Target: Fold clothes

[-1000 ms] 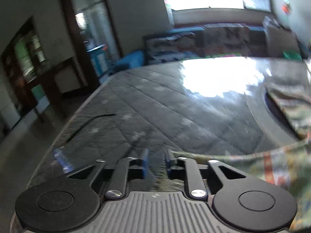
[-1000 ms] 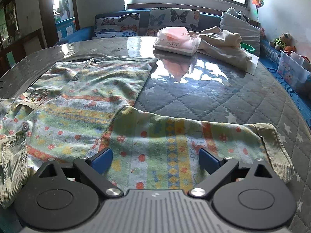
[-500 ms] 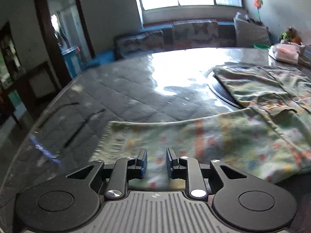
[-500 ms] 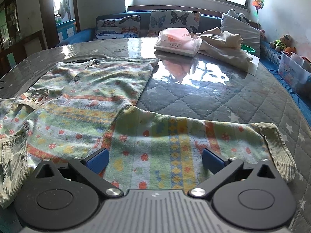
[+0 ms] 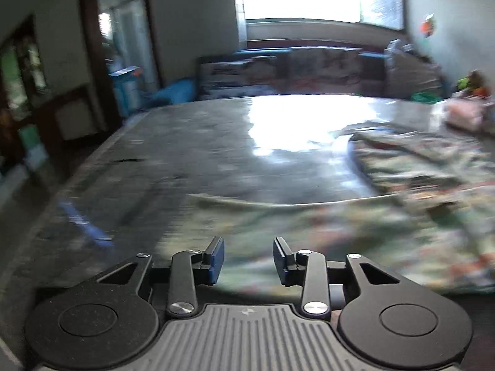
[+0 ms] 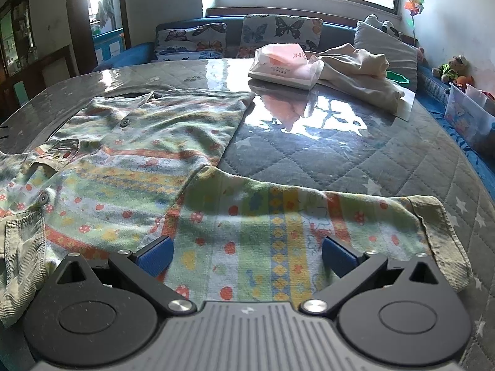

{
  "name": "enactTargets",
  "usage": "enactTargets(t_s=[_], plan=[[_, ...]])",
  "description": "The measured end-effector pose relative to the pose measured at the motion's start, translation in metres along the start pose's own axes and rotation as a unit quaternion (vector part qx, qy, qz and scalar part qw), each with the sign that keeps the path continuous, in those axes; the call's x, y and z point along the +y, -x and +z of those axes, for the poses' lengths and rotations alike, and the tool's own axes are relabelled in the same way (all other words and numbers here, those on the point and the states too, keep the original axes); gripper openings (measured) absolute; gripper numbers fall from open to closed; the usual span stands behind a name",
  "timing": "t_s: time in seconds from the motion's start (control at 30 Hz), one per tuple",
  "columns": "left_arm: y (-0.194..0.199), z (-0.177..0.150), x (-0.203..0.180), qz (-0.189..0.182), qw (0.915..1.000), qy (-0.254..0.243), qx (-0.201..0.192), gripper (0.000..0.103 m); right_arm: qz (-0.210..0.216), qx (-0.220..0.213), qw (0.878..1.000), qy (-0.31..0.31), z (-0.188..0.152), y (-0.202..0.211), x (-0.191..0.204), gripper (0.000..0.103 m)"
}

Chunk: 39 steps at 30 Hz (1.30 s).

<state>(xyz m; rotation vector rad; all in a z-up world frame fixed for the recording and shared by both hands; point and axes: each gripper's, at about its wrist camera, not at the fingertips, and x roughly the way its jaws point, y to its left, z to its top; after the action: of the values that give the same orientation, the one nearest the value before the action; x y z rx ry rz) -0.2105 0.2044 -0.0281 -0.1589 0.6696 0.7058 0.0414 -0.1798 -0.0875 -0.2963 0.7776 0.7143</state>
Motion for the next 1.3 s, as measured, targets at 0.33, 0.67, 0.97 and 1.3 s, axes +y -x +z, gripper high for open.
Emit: enactTargets(t_s=[0.33,0.67,0.97,1.3], plan=[[0.009,0.003,-0.093,-0.135,0.9871,-0.083,-0.021,0.039,0.014,-0.025,1.000,0.009,0.002,0.017,0.015,0.103],[0.007,-0.018,-0.104,-0.135,0.9793,-0.151,-0.004,0.039,0.082,-0.054,0.992,0.082,0.009,0.037,0.069,0.103],[0.016,0.007,-0.114,-0.162,0.9776,-0.134,-0.011,0.044,0.100,-0.010,0.984,0.149,-0.009,0.016,0.101,0.103],[0.015,0.031,-0.148,-0.213,0.9710,-0.107,-0.010,0.060,0.065,-0.041,0.996,0.046,-0.010,0.038,0.050,0.103]])
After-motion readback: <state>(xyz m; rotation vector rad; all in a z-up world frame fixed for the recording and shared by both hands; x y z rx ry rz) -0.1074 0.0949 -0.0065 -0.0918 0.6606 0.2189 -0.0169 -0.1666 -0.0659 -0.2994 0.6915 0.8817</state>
